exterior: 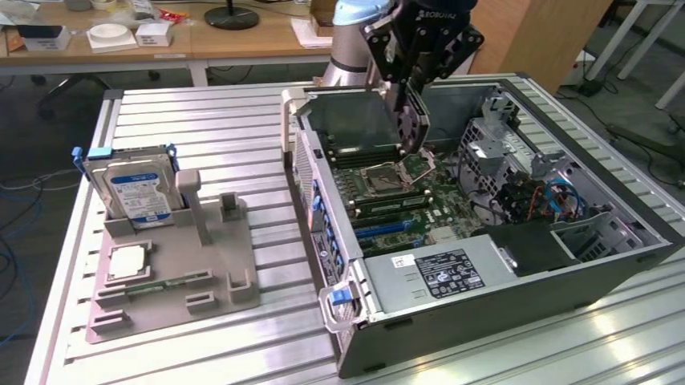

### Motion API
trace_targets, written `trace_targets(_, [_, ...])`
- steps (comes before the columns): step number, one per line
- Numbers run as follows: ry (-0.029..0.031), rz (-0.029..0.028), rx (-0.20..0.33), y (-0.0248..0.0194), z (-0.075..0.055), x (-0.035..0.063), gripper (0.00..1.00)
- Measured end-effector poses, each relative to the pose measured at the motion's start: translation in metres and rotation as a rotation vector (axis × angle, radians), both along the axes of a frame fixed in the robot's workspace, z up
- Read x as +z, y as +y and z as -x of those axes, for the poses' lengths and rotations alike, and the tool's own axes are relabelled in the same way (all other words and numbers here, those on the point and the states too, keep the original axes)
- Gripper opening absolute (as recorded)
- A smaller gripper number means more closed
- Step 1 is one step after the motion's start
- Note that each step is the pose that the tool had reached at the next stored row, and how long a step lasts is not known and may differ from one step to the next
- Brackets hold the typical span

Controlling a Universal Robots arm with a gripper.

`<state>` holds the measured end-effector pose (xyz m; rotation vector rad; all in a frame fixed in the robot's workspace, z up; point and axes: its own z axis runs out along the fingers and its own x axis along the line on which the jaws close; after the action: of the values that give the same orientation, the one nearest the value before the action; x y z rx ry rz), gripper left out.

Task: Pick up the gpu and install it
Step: 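Pick up the gpu and move the gpu toward the slot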

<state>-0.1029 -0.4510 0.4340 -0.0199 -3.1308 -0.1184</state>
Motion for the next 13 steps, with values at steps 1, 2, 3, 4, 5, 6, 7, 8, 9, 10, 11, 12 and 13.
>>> trace_targets(1, [0.0,0.0,0.0,0.0,-0.001,-0.0002,0.27])
trace_targets(2, [-0.0001,0.0,0.0,0.0,-0.002,-0.0004,0.27])
trace_targets(3, [0.0,0.0,0.0,0.0,-0.004,-0.0005,0.27])
trace_targets(4, [0.0,0.0,0.0,0.0,-0.005,-0.0007,0.27])
trace_targets(5, [0.0,0.0001,0.0,0.0,-0.007,-0.0008,0.27])
trace_targets(6, [0.0,0.0001,0.0,0.0,-0.009,-0.001,0.27])
trace_targets(7, [0.0,0.0001,0.0,0.0,-0.011,-0.0012,0.27])
trace_targets(8, [0.0,0.0,0.0,0.0,-0.014,-0.0014,0.27])
trace_targets(9, [0.0,0.0,0.0,0.0,-0.016,-0.0016,0.27])
trace_targets(10, [0.0,0.0,0.0,0.0,-0.018,-0.0018,0.27])
trace_targets(11, [0.0,0.0001,0.0,0.0,-0.02,-0.002,0.27])
trace_targets(12, [0.0,0.0001,0.0,0.0,-0.022,-0.0022,0.27])
trace_targets(13, [0.0,0.0001,0.0,0.0,-0.025,-0.0024,0.27])
